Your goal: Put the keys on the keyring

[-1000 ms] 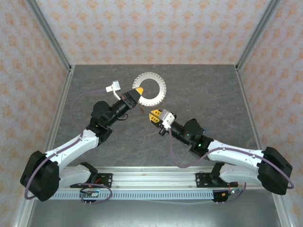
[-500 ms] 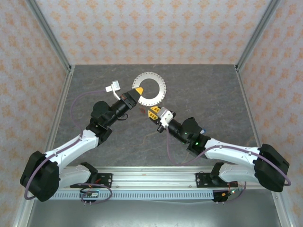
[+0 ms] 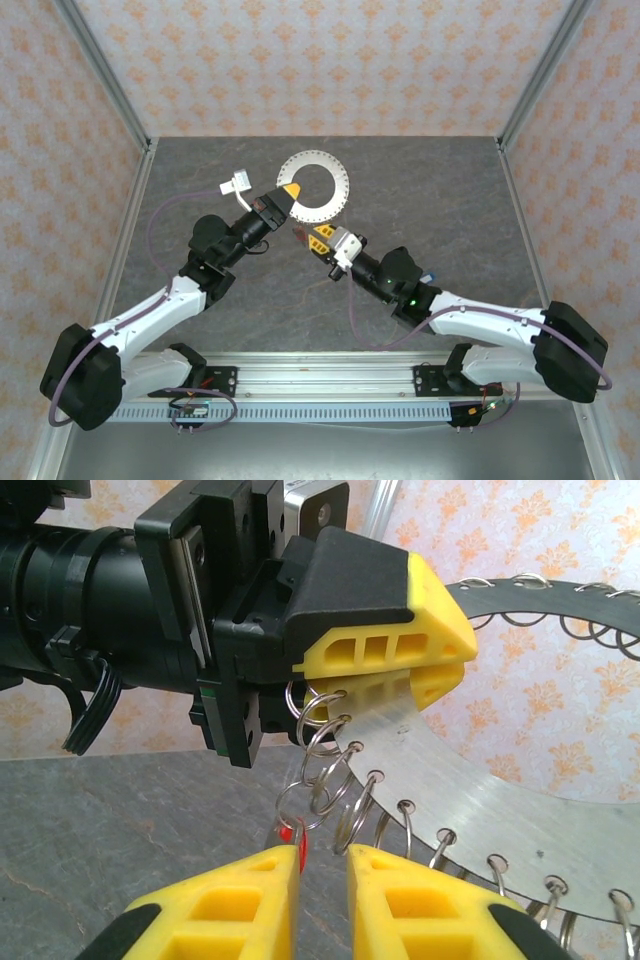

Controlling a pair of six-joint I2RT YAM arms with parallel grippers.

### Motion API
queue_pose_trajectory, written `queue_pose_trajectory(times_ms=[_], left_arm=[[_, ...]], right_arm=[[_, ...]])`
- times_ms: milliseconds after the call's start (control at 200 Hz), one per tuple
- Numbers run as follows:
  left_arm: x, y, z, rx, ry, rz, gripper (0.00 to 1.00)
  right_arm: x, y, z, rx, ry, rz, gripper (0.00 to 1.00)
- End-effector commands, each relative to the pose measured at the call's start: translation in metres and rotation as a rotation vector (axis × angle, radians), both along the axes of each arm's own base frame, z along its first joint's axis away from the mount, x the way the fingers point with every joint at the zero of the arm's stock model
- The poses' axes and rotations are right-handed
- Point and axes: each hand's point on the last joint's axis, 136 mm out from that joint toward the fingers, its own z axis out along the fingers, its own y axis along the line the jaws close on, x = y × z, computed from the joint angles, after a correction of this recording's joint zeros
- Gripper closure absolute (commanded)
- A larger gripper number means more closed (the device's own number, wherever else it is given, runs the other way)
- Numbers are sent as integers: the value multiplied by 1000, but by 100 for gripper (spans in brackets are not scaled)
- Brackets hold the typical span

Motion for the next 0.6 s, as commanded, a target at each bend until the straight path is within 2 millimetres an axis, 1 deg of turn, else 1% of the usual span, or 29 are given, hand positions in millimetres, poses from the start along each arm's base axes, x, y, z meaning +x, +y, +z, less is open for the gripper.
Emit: queue_pose_trajectory(times_ms=[0,75,85,105,185,310,470,596], left_arm=[[-10,4,27,-45,-63,2,100],[-10,5,26,-43,-59,6,100],[-10,5,26,-43,-60,6,100],[-10,5,26,-44,-61,7,100],[-11,6,27,-44,-64,9,100],[-10,6,26,-43,-58,13,100],[-10,6,25,-42,-54,12,100],[-10,6,25,-46,-53,13,100]], right_arm=[[1,1,26,67,-43,-14,80],[2,-2,32,88,-53,-29,80],[5,0,26,76,-43,-33,80],[6,1,24,77,-40,-38,80],[8,0,27,96,-47,-49,81],[8,4,26,92,-42,-35,81],[10,4,29,118,-40,-43,83],[16,4,31,126,-42,-71,83]])
